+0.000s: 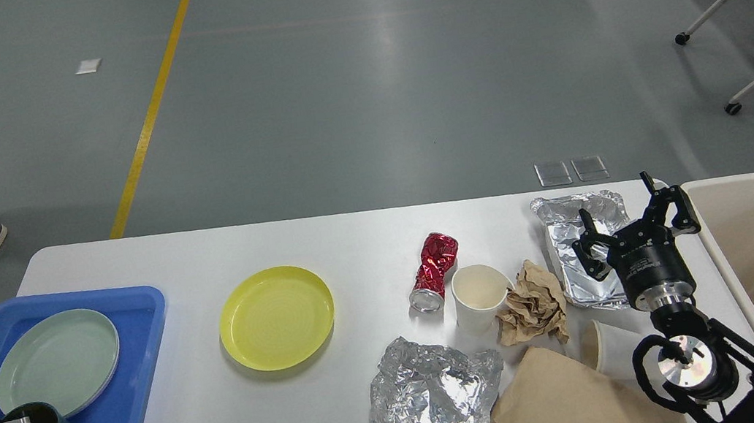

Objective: Tidy desktop
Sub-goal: 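Set the dark green mug down in the blue tray and release, then move the left gripper to the yellow plate's rim and grasp it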

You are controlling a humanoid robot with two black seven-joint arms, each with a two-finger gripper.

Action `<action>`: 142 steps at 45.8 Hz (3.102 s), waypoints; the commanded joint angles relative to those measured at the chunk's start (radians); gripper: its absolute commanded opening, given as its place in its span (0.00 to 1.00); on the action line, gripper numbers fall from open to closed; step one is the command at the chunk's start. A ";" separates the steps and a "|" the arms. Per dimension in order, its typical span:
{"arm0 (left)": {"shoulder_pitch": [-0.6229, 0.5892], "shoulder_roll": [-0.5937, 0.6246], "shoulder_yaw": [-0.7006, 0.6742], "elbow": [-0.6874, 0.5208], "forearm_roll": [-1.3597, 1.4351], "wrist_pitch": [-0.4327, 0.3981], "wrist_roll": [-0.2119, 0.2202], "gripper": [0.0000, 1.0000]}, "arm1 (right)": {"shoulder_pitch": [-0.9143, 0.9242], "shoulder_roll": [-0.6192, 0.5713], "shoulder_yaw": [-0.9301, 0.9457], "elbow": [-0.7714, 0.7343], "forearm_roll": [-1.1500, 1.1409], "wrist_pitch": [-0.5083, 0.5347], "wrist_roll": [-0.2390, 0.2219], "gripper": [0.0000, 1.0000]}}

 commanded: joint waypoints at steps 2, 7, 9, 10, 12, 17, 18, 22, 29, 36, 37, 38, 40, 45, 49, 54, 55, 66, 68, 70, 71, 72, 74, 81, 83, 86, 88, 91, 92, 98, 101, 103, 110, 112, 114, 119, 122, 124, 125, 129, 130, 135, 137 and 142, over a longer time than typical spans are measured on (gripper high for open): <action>0.006 -0.003 -0.006 -0.001 0.002 0.004 0.001 0.00 | 0.002 0.000 0.000 0.000 0.000 0.000 0.000 1.00; 0.009 -0.001 -0.009 -0.009 0.005 0.002 0.001 0.00 | 0.000 0.000 0.000 0.000 0.002 0.000 0.000 1.00; 0.013 -0.001 -0.009 -0.009 0.005 0.004 -0.001 0.00 | 0.000 0.000 0.000 0.000 0.000 0.000 0.000 1.00; 0.014 -0.001 -0.009 -0.009 0.005 0.004 -0.001 0.00 | 0.002 0.000 0.000 0.000 0.000 0.000 0.000 1.00; 0.020 0.000 -0.009 -0.009 0.005 0.004 -0.001 0.00 | 0.002 0.000 0.000 0.000 0.000 0.000 0.000 1.00; 0.020 0.003 -0.010 -0.009 0.004 0.004 -0.001 0.01 | 0.000 0.000 0.000 0.000 0.002 0.000 0.000 1.00; 0.020 0.003 -0.010 -0.009 0.004 0.004 -0.001 0.02 | 0.002 0.000 0.000 0.000 0.000 0.000 0.000 1.00; 0.019 0.009 -0.012 -0.009 -0.006 0.009 -0.001 0.19 | 0.000 0.000 0.000 0.000 0.002 0.000 0.000 1.00; 0.019 0.011 -0.023 -0.009 -0.012 0.058 0.001 0.76 | 0.000 0.000 0.000 0.000 0.000 0.000 0.000 1.00; 0.019 0.012 -0.012 -0.012 -0.010 0.056 0.010 0.89 | 0.000 0.000 0.000 0.000 0.000 0.000 0.000 1.00; 0.019 0.012 -0.010 -0.010 -0.010 0.056 0.012 0.90 | 0.000 0.000 0.000 0.000 0.000 0.000 0.000 1.00; 0.019 0.012 -0.010 -0.012 -0.010 0.056 0.012 0.91 | 0.000 0.000 0.000 0.000 0.002 -0.001 0.000 1.00; 0.017 0.012 -0.010 -0.012 -0.010 0.055 0.010 0.93 | 0.000 0.000 0.000 0.000 0.000 0.000 0.000 1.00; 0.014 0.012 -0.010 -0.014 -0.010 0.053 0.007 0.95 | 0.000 0.000 0.000 0.000 0.000 0.000 0.000 1.00; 0.013 0.015 -0.007 -0.015 -0.010 0.050 0.012 0.95 | 0.000 0.000 0.000 0.000 0.000 0.000 0.000 1.00; 0.008 0.026 -0.006 -0.017 -0.010 0.044 0.013 0.96 | 0.002 0.000 0.000 0.000 0.000 0.000 0.000 1.00; 0.008 0.026 -0.006 -0.017 -0.010 0.041 0.013 0.96 | 0.002 0.000 0.000 0.000 0.000 0.000 0.000 1.00; -0.030 0.031 0.022 -0.032 -0.010 -0.016 0.013 0.96 | 0.000 0.000 0.000 0.000 0.000 0.000 0.000 1.00; -0.052 0.029 0.040 -0.033 -0.010 -0.037 0.013 0.96 | 0.000 0.000 0.000 0.000 0.002 0.000 0.000 1.00; -0.082 0.023 0.060 -0.037 -0.010 -0.060 0.012 0.96 | 0.000 0.000 0.000 0.000 0.002 0.000 0.000 1.00; -0.099 0.022 0.071 -0.041 -0.010 -0.071 0.010 0.96 | 0.000 0.000 0.000 0.000 0.000 0.000 0.000 1.00; -0.119 0.020 0.080 -0.047 -0.012 -0.079 0.010 0.96 | 0.000 0.000 0.000 0.000 0.000 0.000 0.000 1.00; -0.159 0.019 0.105 -0.063 -0.012 -0.090 0.008 0.96 | 0.000 0.000 0.000 0.000 0.000 0.000 0.000 1.00; -0.351 -0.006 0.219 -0.164 -0.030 -0.097 0.012 0.96 | 0.000 0.000 0.000 0.000 0.002 0.000 0.000 1.00; -0.423 -0.032 0.262 -0.199 -0.047 -0.097 0.013 0.96 | 0.000 0.000 0.000 0.000 0.002 0.000 0.000 1.00; -0.530 -0.073 0.322 -0.257 -0.094 -0.097 0.013 0.96 | 0.000 0.000 0.000 0.000 0.002 0.000 0.000 1.00; -0.599 -0.109 0.353 -0.300 -0.136 -0.097 0.013 0.96 | 0.000 0.000 -0.002 0.000 0.002 0.000 0.000 1.00; -0.704 -0.187 0.391 -0.360 -0.214 -0.099 0.013 0.96 | 0.000 0.000 0.000 0.000 0.000 0.000 0.000 1.00; -0.731 -0.216 0.396 -0.377 -0.237 -0.099 0.013 0.96 | 0.000 0.000 0.000 0.000 0.002 0.000 0.000 1.00; -0.898 -0.437 0.395 -0.464 -0.392 -0.117 0.013 0.96 | 0.000 0.000 0.000 0.000 0.000 0.000 0.000 1.00; -0.974 -0.515 0.382 -0.478 -0.463 -0.154 0.013 0.96 | 0.000 0.000 0.000 0.000 0.002 0.000 0.000 1.00; -1.021 -0.549 0.367 -0.483 -0.509 -0.185 0.013 0.96 | 0.000 0.000 0.000 0.000 0.000 0.000 0.000 1.00; -1.144 -0.606 0.321 -0.483 -0.627 -0.289 0.013 0.96 | 0.000 0.000 0.000 0.000 0.000 0.000 0.000 1.00; -1.161 -0.633 0.312 -0.484 -0.653 -0.307 0.013 0.96 | 0.000 0.000 0.000 0.000 0.000 0.000 0.000 1.00; -1.166 -0.662 0.307 -0.484 -0.671 -0.309 0.013 0.96 | 0.000 0.000 0.000 0.000 0.000 0.000 0.000 1.00; -1.161 -0.718 0.303 -0.484 -0.684 -0.300 0.012 0.96 | 0.000 0.000 0.000 0.000 0.000 0.000 0.000 1.00; -1.161 -0.719 0.292 -0.484 -0.696 -0.301 0.012 0.96 | 0.000 0.000 0.000 0.000 0.002 0.000 0.000 1.00; -1.161 -0.719 0.289 -0.486 -0.704 -0.301 0.010 0.96 | 0.000 0.000 0.000 0.000 0.000 0.000 0.000 1.00; -1.161 -0.719 0.289 -0.486 -0.707 -0.300 0.010 0.96 | 0.000 0.000 0.000 0.000 0.000 0.000 0.000 1.00; -1.161 -0.716 0.289 -0.486 -0.722 -0.300 0.010 0.96 | 0.000 0.000 0.000 0.000 0.000 0.000 0.000 1.00; -1.161 -0.715 0.289 -0.486 -0.725 -0.301 0.010 0.96 | 0.000 0.000 0.000 0.000 0.000 0.000 0.000 1.00; -1.153 -0.704 0.293 -0.483 -0.724 -0.307 0.005 0.96 | 0.000 0.000 0.000 0.000 0.002 0.000 0.000 1.00; -1.144 -0.696 0.298 -0.480 -0.724 -0.307 0.002 0.96 | 0.000 0.000 0.000 0.000 0.000 0.000 0.000 1.00; -1.060 -0.673 0.301 -0.451 -0.711 -0.291 0.001 0.96 | 0.000 0.000 -0.002 0.000 0.002 0.000 0.000 1.00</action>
